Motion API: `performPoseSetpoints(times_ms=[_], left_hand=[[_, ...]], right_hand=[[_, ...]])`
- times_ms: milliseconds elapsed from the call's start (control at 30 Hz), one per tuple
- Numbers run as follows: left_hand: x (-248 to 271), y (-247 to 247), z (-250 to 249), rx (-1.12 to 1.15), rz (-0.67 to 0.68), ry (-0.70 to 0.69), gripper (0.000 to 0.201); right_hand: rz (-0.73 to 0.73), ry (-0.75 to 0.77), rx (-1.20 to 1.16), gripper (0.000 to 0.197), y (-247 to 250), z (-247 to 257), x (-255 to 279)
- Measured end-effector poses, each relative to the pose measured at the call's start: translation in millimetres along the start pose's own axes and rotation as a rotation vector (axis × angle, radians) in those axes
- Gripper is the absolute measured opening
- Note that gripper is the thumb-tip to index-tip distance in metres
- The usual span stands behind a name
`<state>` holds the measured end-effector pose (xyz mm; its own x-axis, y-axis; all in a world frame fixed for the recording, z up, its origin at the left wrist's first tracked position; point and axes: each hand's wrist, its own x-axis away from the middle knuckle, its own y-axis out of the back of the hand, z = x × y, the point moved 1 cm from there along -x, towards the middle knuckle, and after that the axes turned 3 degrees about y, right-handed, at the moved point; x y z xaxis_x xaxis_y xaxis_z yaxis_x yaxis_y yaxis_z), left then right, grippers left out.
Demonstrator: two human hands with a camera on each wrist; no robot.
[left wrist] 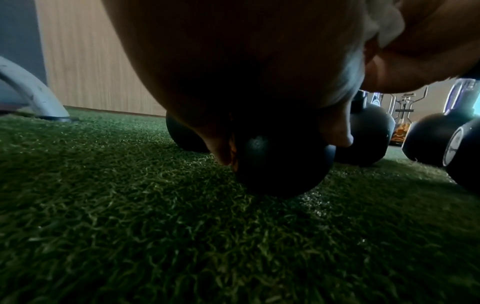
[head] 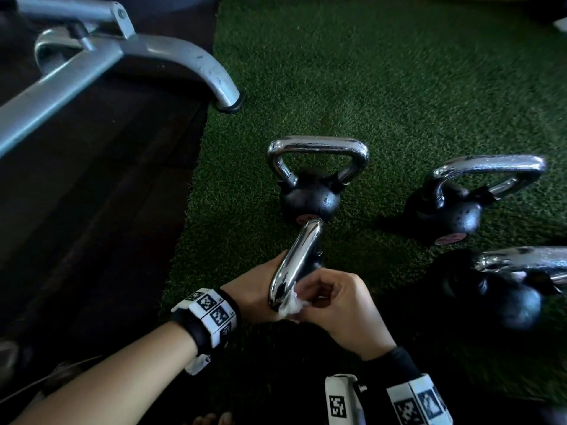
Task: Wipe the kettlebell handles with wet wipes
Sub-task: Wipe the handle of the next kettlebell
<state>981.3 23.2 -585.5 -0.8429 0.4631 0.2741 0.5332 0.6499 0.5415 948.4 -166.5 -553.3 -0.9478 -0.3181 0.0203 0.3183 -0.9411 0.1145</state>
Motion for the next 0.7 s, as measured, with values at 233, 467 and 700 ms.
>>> performPoseSetpoints(times_ms=[233,467,700], left_hand=[[-2.1,4.0,-6.6,-0.161,0.011,0.022,0.047],[-7.6,-2.7,-10.3,-0.396,0.114,-0.121,0.035],[-3.6,-3.8,-10.8,-0.218,0.027,-0.082,0.104]], right_hand=[[-0.067,0.111,0.225,0.021,-0.4,-14.2,0.9],[0.0,0.185,0.345,0.018,18.1,-14.7,-9.7],[0.249,0.089,0.257,0.012,21.5,-2.4,-14.4]])
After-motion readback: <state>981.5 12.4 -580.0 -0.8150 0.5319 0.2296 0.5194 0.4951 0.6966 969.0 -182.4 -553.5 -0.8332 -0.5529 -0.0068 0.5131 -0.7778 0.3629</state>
